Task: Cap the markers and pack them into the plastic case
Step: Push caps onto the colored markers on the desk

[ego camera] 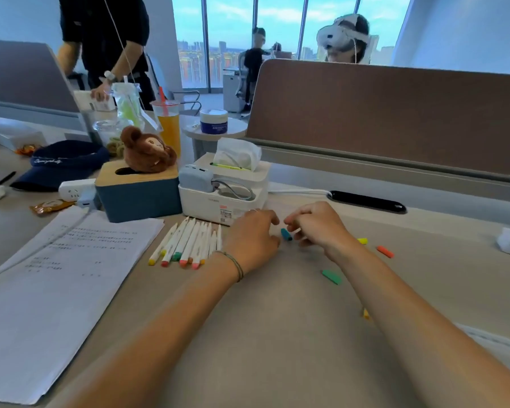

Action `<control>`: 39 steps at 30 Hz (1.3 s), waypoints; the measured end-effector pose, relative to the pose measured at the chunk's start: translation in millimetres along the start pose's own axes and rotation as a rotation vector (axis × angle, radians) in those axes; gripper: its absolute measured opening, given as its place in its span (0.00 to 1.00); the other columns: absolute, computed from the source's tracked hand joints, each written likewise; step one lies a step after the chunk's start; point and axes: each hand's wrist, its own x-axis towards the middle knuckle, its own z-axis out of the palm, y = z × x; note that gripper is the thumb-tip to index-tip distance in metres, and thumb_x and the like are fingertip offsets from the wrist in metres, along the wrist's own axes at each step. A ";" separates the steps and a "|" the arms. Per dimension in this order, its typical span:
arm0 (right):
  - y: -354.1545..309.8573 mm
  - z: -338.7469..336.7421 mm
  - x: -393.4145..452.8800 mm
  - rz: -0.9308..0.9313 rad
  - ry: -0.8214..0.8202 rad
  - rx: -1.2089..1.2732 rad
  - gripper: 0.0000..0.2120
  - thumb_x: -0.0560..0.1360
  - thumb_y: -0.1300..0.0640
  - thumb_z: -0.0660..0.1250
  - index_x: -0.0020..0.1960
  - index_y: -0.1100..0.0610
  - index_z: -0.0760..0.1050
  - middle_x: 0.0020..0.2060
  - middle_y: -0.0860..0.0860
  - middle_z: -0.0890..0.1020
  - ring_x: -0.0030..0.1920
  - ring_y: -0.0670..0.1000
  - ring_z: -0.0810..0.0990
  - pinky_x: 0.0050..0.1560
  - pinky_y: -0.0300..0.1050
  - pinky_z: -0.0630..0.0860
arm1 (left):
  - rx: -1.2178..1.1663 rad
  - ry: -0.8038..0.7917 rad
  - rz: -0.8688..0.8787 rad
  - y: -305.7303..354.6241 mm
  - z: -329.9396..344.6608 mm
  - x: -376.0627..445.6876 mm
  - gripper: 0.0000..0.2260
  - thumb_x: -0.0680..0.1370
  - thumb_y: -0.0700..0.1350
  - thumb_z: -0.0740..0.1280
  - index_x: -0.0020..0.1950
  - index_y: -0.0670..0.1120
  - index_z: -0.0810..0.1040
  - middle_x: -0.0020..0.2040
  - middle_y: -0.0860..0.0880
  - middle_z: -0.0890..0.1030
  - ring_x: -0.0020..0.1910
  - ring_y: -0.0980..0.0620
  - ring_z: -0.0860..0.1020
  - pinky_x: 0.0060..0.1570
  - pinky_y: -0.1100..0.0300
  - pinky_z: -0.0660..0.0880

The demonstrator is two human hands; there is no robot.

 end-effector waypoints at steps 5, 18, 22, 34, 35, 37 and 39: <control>31.9 -35.4 18.8 0.020 0.087 -0.047 0.13 0.78 0.64 0.64 0.43 0.54 0.85 0.42 0.53 0.86 0.36 0.52 0.82 0.32 0.43 0.78 | 0.043 -0.022 0.013 15.0 30.3 22.5 0.24 0.73 0.57 0.75 0.66 0.52 0.76 0.60 0.47 0.78 0.58 0.48 0.77 0.57 0.54 0.75; 64.4 -60.8 81.0 -0.117 0.112 -0.415 0.09 0.76 0.62 0.69 0.53 0.52 0.84 0.48 0.52 0.84 0.50 0.53 0.82 0.51 0.49 0.81 | 0.160 0.009 0.041 10.2 55.1 60.8 0.05 0.79 0.46 0.68 0.51 0.46 0.80 0.52 0.46 0.78 0.52 0.45 0.78 0.48 0.55 0.73; 64.0 -62.1 93.5 -0.205 0.013 -0.554 0.11 0.75 0.56 0.75 0.57 0.50 0.82 0.46 0.48 0.82 0.47 0.50 0.80 0.45 0.45 0.76 | -0.008 0.081 -0.014 5.6 56.3 64.0 0.07 0.78 0.40 0.66 0.51 0.48 0.81 0.45 0.48 0.83 0.43 0.51 0.81 0.43 0.65 0.75; 64.9 -60.0 101.0 -0.368 0.051 -0.637 0.22 0.77 0.54 0.73 0.70 0.50 0.75 0.49 0.50 0.86 0.53 0.53 0.82 0.58 0.49 0.78 | -1.609 -0.163 -0.658 29.8 38.6 79.6 0.09 0.80 0.42 0.61 0.50 0.41 0.80 0.37 0.45 0.75 0.31 0.52 0.72 0.24 0.65 0.71; 65.1 -63.3 101.3 -0.320 0.063 -0.530 0.22 0.76 0.53 0.75 0.69 0.50 0.76 0.46 0.50 0.86 0.50 0.51 0.82 0.58 0.48 0.78 | -1.455 -0.147 -0.599 32.3 41.5 84.6 0.08 0.80 0.44 0.63 0.49 0.42 0.79 0.35 0.46 0.74 0.29 0.53 0.70 0.23 0.65 0.67; 65.3 -72.2 99.8 -0.195 0.061 -0.205 0.19 0.74 0.56 0.76 0.64 0.52 0.79 0.40 0.51 0.87 0.46 0.50 0.85 0.58 0.47 0.80 | -0.998 -0.062 -0.405 37.9 47.2 93.2 0.05 0.79 0.45 0.67 0.50 0.45 0.81 0.35 0.50 0.76 0.29 0.55 0.71 0.26 0.66 0.66; 64.3 -82.5 92.4 -0.059 0.033 0.170 0.15 0.75 0.61 0.75 0.62 0.57 0.81 0.39 0.55 0.87 0.40 0.52 0.86 0.52 0.49 0.84 | -0.577 -0.008 -0.148 40.7 55.1 100.4 0.07 0.76 0.48 0.73 0.53 0.49 0.82 0.39 0.52 0.79 0.36 0.55 0.76 0.36 0.64 0.72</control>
